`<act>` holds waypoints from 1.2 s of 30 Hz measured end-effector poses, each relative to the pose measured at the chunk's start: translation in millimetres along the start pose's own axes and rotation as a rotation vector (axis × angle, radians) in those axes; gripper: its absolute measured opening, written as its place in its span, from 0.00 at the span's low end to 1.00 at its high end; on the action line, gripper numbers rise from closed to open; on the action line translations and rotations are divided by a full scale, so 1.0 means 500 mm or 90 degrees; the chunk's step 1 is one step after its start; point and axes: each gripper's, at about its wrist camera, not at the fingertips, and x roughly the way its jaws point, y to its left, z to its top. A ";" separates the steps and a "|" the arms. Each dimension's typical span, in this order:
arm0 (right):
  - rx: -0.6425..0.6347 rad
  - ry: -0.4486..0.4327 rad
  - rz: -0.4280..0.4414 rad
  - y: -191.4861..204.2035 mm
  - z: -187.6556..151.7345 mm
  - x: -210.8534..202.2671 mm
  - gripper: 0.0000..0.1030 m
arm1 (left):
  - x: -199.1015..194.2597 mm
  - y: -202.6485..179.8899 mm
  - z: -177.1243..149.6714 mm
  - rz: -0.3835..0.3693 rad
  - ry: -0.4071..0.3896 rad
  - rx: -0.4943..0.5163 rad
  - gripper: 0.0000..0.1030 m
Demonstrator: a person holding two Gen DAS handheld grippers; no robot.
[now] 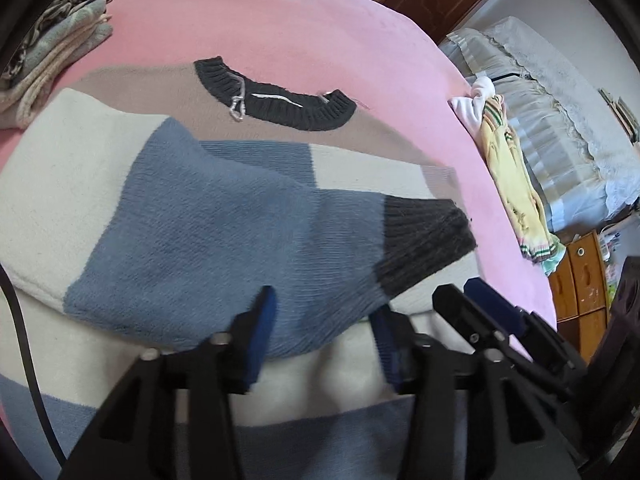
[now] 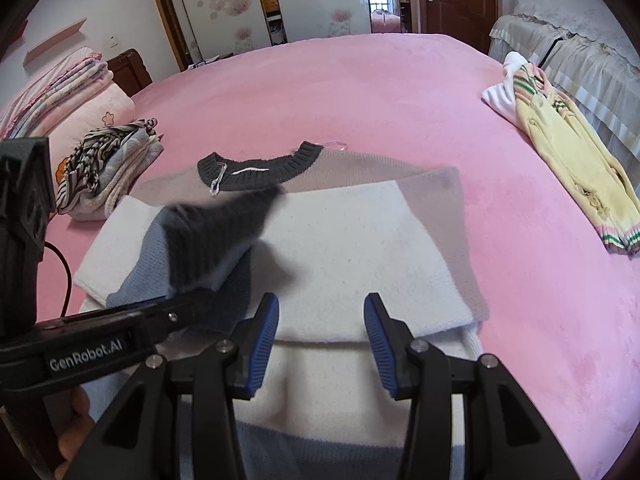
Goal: Fold small clothes
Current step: 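Fold the sleeve across the sweater body toward the right gripper and release, then grasp the dark cuff with the right gripper and lift it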
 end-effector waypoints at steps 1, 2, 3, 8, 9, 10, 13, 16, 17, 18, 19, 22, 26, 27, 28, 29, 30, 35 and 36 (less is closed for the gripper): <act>-0.001 0.002 0.007 0.001 0.001 0.000 0.44 | -0.008 0.003 -0.005 0.005 -0.003 0.007 0.50; -0.001 0.004 0.010 0.001 0.001 0.001 0.45 | -0.014 0.005 -0.009 0.006 -0.006 0.013 0.53; 0.000 0.007 0.016 0.002 0.002 0.002 0.48 | -0.025 0.008 -0.013 0.007 -0.011 0.020 0.55; 0.013 0.015 0.057 0.004 -0.002 0.002 0.59 | -0.105 0.035 -0.036 0.042 -0.053 0.063 0.71; 0.011 0.016 0.062 0.005 -0.003 0.001 0.59 | -0.120 0.042 -0.041 0.049 -0.060 0.070 0.71; 0.009 0.018 0.067 0.007 -0.005 0.000 0.60 | -0.132 0.048 -0.047 0.058 -0.065 0.076 0.71; 0.003 0.023 0.093 0.010 -0.015 -0.004 0.63 | -0.174 0.091 -0.072 0.105 -0.086 0.085 0.71; 0.002 0.029 0.110 0.015 -0.025 -0.002 0.71 | -0.197 0.135 -0.088 0.146 -0.097 0.078 0.71; 0.004 0.034 0.109 0.016 -0.027 0.003 0.71 | -0.205 0.158 -0.093 0.158 -0.097 0.067 0.71; 0.005 0.040 0.104 0.016 -0.028 0.008 0.71 | -0.208 0.176 -0.097 0.166 -0.094 0.056 0.71; 0.008 0.046 0.096 0.016 -0.028 0.014 0.71 | -0.212 0.197 -0.100 0.171 -0.091 0.042 0.71; 0.034 0.045 0.086 0.001 -0.024 0.022 0.71 | -0.227 0.263 -0.107 0.190 -0.088 -0.002 0.71; 0.100 0.071 0.130 -0.037 -0.018 0.047 0.71 | -0.236 0.317 -0.113 0.205 -0.089 -0.034 0.71; 0.114 0.083 0.142 -0.043 -0.018 0.056 0.71 | -0.236 0.325 -0.113 0.206 -0.090 -0.039 0.71; 0.129 0.094 0.152 -0.048 -0.018 0.065 0.71 | -0.234 0.332 -0.114 0.208 -0.090 -0.044 0.71; 0.147 0.100 0.165 -0.053 -0.020 0.072 0.69 | -0.233 0.338 -0.113 0.210 -0.090 -0.048 0.71; 0.162 0.102 0.176 -0.057 -0.020 0.077 0.63 | -0.230 0.340 -0.113 0.212 -0.090 -0.050 0.71; 0.210 0.118 0.247 -0.061 -0.014 0.087 0.27 | -0.220 0.349 -0.117 0.215 -0.083 -0.052 0.71; 0.213 0.121 0.255 -0.058 -0.013 0.088 0.26 | -0.220 0.348 -0.118 0.215 -0.083 -0.051 0.71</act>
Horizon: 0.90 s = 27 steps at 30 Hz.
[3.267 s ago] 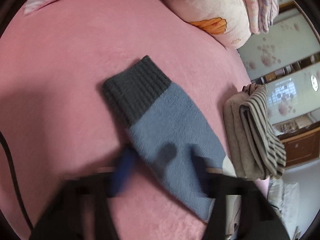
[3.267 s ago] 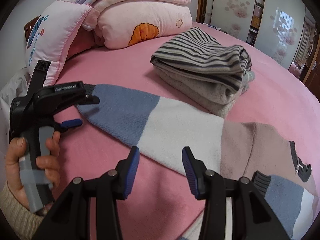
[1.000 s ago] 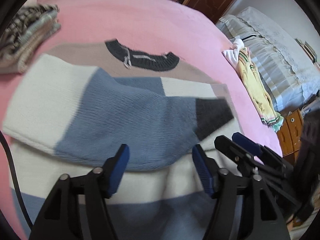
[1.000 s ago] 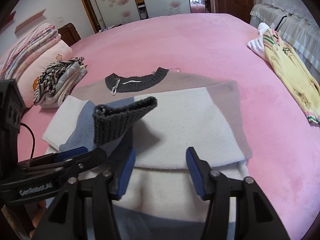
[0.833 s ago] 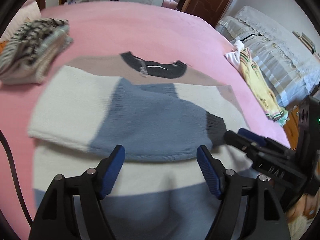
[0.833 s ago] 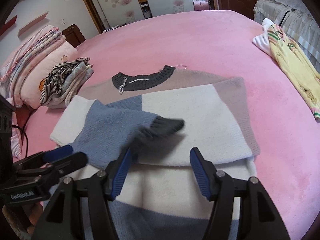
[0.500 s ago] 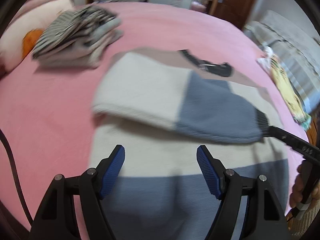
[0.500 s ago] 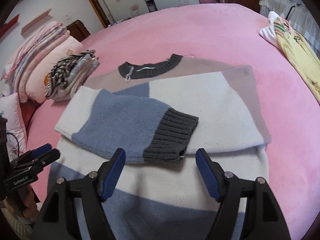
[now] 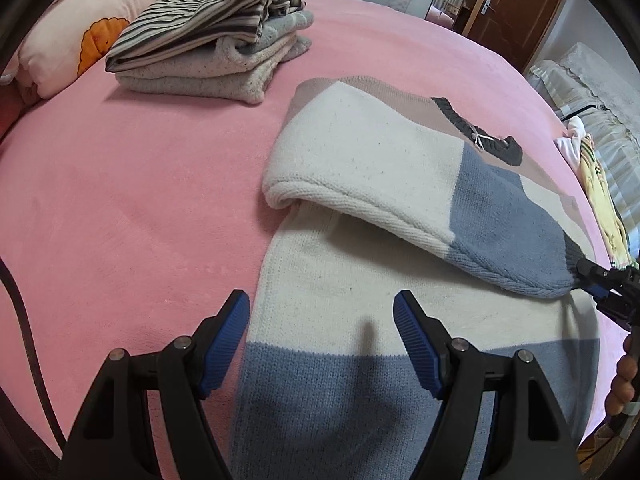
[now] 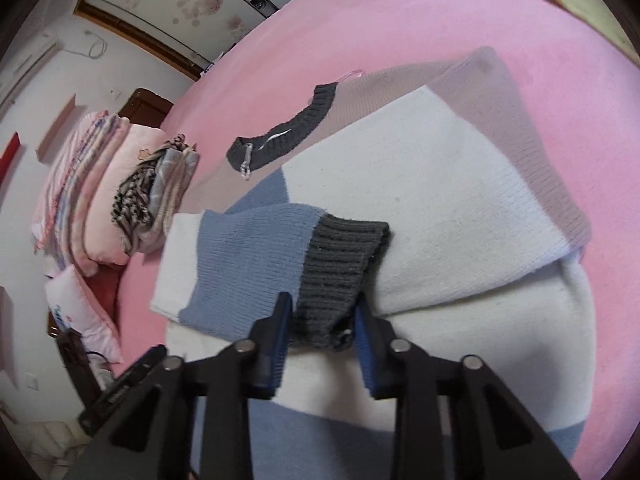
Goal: Fold small clothes
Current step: 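Grasp the dark cuff with the right gripper and lift it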
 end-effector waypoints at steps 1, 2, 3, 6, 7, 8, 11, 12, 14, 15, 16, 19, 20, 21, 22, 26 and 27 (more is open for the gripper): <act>0.001 0.007 0.004 0.004 -0.001 0.003 0.26 | 0.001 -0.001 -0.001 0.000 0.000 0.002 0.71; -0.002 0.014 -0.001 0.008 -0.001 0.007 0.26 | 0.000 -0.002 -0.003 0.003 -0.001 0.004 0.71; -0.003 0.019 -0.009 0.011 -0.002 0.011 0.26 | -0.001 -0.004 -0.004 0.005 -0.002 0.006 0.71; -0.001 0.020 -0.023 0.011 -0.006 0.020 0.27 | 0.000 -0.011 -0.004 0.016 -0.008 0.015 0.71; 0.004 0.016 -0.023 0.009 -0.006 0.022 0.27 | 0.000 -0.011 -0.004 0.024 -0.012 0.020 0.71; 0.009 0.012 -0.023 0.009 -0.004 0.023 0.27 | 0.003 -0.012 -0.002 0.030 -0.013 0.022 0.71; -0.011 -0.022 -0.056 0.026 -0.001 0.018 0.15 | 0.007 -0.001 0.007 0.046 -0.016 0.014 0.71; -0.033 -0.034 -0.071 0.041 0.000 0.011 0.13 | 0.008 0.005 0.010 0.048 -0.016 0.007 0.71; -0.086 -0.067 -0.093 0.083 0.003 -0.007 0.12 | 0.015 0.017 0.018 0.053 -0.015 -0.009 0.71; -0.123 -0.083 -0.104 0.111 0.006 -0.018 0.12 | 0.020 0.023 0.022 0.055 -0.013 -0.018 0.71; -0.154 -0.098 -0.112 0.137 0.009 -0.028 0.12 | 0.024 0.028 0.027 0.058 -0.013 -0.026 0.71; -0.227 -0.137 -0.127 0.208 0.023 -0.060 0.12 | 0.039 0.040 0.045 0.069 -0.017 -0.056 0.71; -0.249 -0.151 -0.128 0.233 0.032 -0.072 0.12 | 0.045 0.042 0.053 0.066 -0.017 -0.067 0.71; -0.265 -0.161 -0.129 0.250 0.039 -0.080 0.12 | 0.050 0.043 0.058 0.063 -0.017 -0.076 0.71; -0.284 -0.172 -0.133 0.270 0.050 -0.087 0.12 | 0.056 0.041 0.066 0.057 -0.016 -0.086 0.71; -0.333 -0.211 -0.138 0.329 0.094 -0.117 0.12 | 0.072 0.023 0.088 0.049 -0.020 -0.100 0.71; -0.345 -0.222 -0.139 0.344 0.103 -0.123 0.12 | 0.075 0.019 0.093 0.050 -0.022 -0.104 0.71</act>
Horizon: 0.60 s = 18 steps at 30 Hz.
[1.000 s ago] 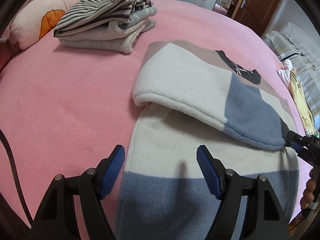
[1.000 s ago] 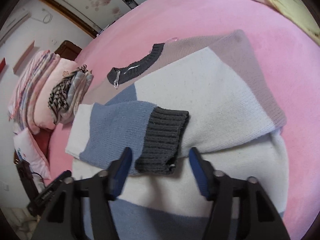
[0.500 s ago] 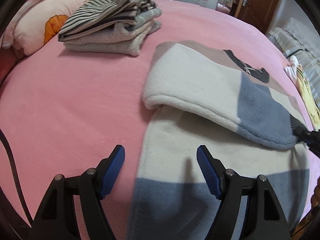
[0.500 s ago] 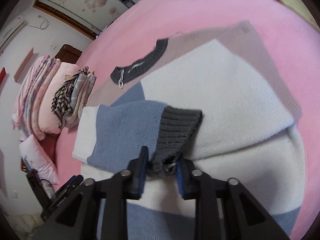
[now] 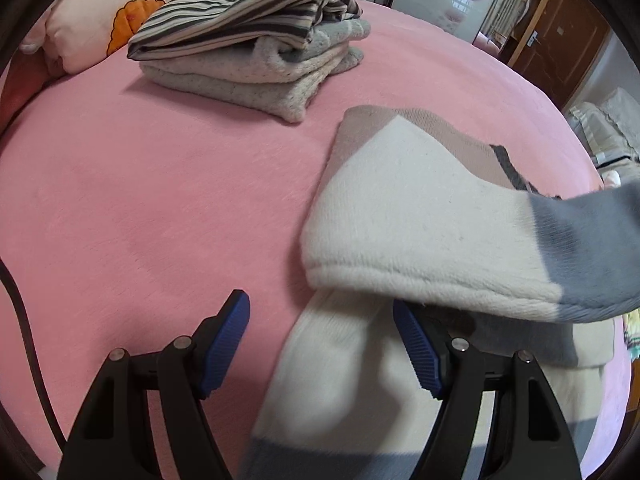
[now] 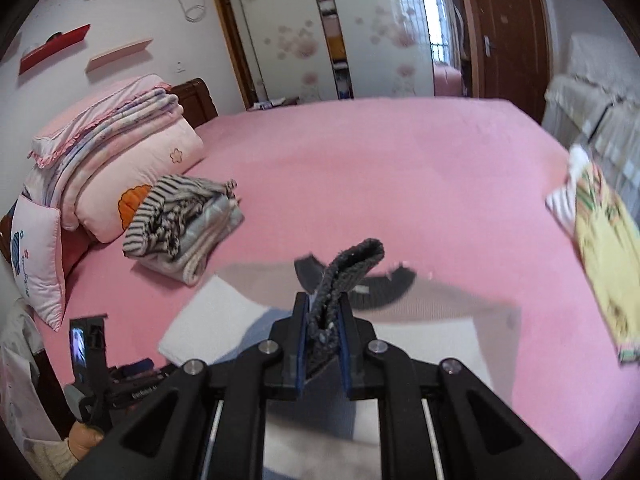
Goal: Fold small clothes
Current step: 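Grasp the dark cuff with the right gripper and lift it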
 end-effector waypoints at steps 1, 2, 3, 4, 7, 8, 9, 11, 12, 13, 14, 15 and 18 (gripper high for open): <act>-0.014 -0.016 -0.003 0.008 0.020 -0.005 0.12 | 0.003 -0.004 0.004 -0.001 -0.002 -0.006 0.71; -0.025 -0.029 -0.006 0.017 0.034 -0.010 0.12 | 0.006 -0.007 0.010 -0.002 -0.004 -0.013 0.71; -0.033 -0.039 -0.009 0.022 0.047 -0.013 0.12 | 0.010 -0.009 0.015 0.000 -0.006 -0.023 0.71; -0.041 -0.049 -0.012 0.027 0.062 -0.015 0.12 | 0.011 -0.007 0.019 0.002 -0.008 -0.031 0.71; -0.050 -0.063 -0.019 0.033 0.087 -0.016 0.12 | 0.019 0.001 0.037 0.019 -0.010 -0.067 0.71; -0.052 -0.066 -0.025 0.030 0.091 -0.016 0.12 | 0.021 0.007 0.044 0.026 -0.011 -0.084 0.71; -0.052 -0.067 -0.033 0.025 0.093 -0.017 0.12 | 0.022 0.012 0.049 0.028 -0.010 -0.096 0.71; -0.046 -0.067 -0.050 0.004 0.088 -0.020 0.12 | 0.026 0.029 0.057 0.017 -0.005 -0.123 0.71; -0.039 -0.065 -0.058 -0.007 0.084 -0.022 0.12 | 0.028 0.033 0.060 0.015 -0.001 -0.128 0.71; -0.029 -0.062 -0.064 -0.023 0.079 -0.023 0.12 | 0.032 0.036 0.061 0.016 0.005 -0.129 0.71; -0.013 -0.054 -0.075 -0.050 0.069 -0.023 0.12 | 0.036 0.037 0.061 0.019 0.013 -0.122 0.70; -0.002 -0.046 -0.081 -0.068 0.060 -0.020 0.12 | 0.039 0.035 0.060 0.022 0.017 -0.111 0.69; 0.039 -0.003 -0.094 -0.134 0.017 -0.005 0.12 | 0.036 0.012 0.053 0.048 0.013 -0.056 0.69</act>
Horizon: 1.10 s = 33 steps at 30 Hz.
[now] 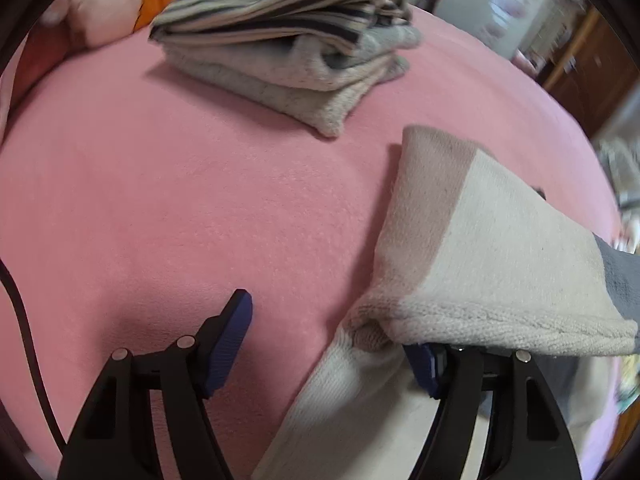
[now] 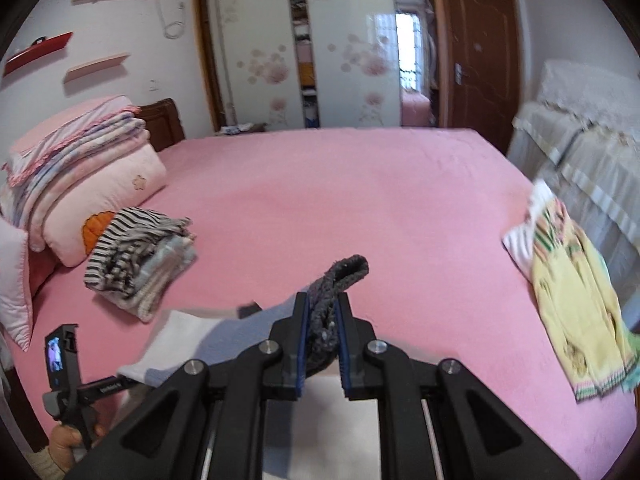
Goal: Fold small clothes
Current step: 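Grasp the dark cuff with the right gripper and lift it, then lower the held cuff onto the sweater body and open the right gripper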
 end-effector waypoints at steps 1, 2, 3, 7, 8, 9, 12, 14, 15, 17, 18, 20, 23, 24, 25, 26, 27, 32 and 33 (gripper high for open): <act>0.008 0.019 -0.004 -0.017 -0.016 0.011 0.12 | -0.004 -0.005 -0.004 0.009 -0.002 0.015 0.68; 0.014 0.038 -0.009 -0.033 -0.035 0.024 0.12 | -0.009 -0.012 -0.010 0.021 -0.009 0.034 0.68; 0.020 0.061 -0.014 -0.046 -0.058 0.039 0.12 | -0.011 -0.016 -0.013 0.029 -0.013 0.044 0.68; 0.054 0.140 -0.009 -0.088 -0.148 0.095 0.12 | -0.013 -0.027 -0.018 0.056 -0.018 0.078 0.68; 0.065 0.160 -0.006 -0.098 -0.175 0.111 0.12 | -0.011 -0.026 -0.019 0.058 -0.015 0.082 0.68; 0.072 0.174 -0.003 -0.103 -0.193 0.121 0.12 | -0.009 -0.026 -0.019 0.060 -0.013 0.085 0.68; 0.083 0.209 0.003 -0.112 -0.243 0.146 0.12 | -0.002 -0.020 -0.018 0.058 -0.006 0.091 0.68; 0.082 0.216 0.004 -0.114 -0.261 0.150 0.13 | 0.000 -0.014 -0.020 0.058 -0.007 0.101 0.68; 0.083 0.219 0.006 -0.116 -0.264 0.150 0.14 | -0.001 -0.015 -0.021 0.059 -0.008 0.108 0.68; 0.096 0.222 0.022 -0.126 -0.269 0.145 0.15 | -0.004 -0.020 -0.024 0.060 -0.008 0.129 0.68; 0.103 0.224 0.031 -0.132 -0.269 0.142 0.18 | -0.007 -0.024 -0.026 0.060 -0.008 0.140 0.68; 0.118 0.227 0.051 -0.144 -0.264 0.139 0.27 | -0.015 -0.028 -0.026 0.052 -0.004 0.168 0.68; 0.150 0.225 0.090 -0.165 -0.251 0.129 0.38 | -0.030 -0.031 -0.032 0.024 0.033 0.226 0.68; 0.157 0.226 0.095 -0.169 -0.246 0.128 0.38 | -0.034 -0.030 -0.034 0.011 0.047 0.242 0.68; 0.161 0.227 0.097 -0.172 -0.241 0.129 0.38 | -0.040 -0.028 -0.034 0.001 0.059 0.260 0.68; 0.162 0.229 0.093 -0.178 -0.234 0.130 0.38 | -0.049 -0.026 -0.033 -0.003 0.062 0.279 0.68; 0.159 0.228 0.087 -0.179 -0.228 0.133 0.38 | -0.061 -0.024 -0.028 -0.004 0.058 0.294 0.68; 0.162 0.241 0.070 -0.195 -0.210 0.166 0.38 | -0.078 -0.020 0.038 -0.039 0.052 0.276 0.68; 0.163 0.243 0.067 -0.197 -0.209 0.174 0.38 | -0.073 -0.022 0.054 -0.049 0.054 0.266 0.68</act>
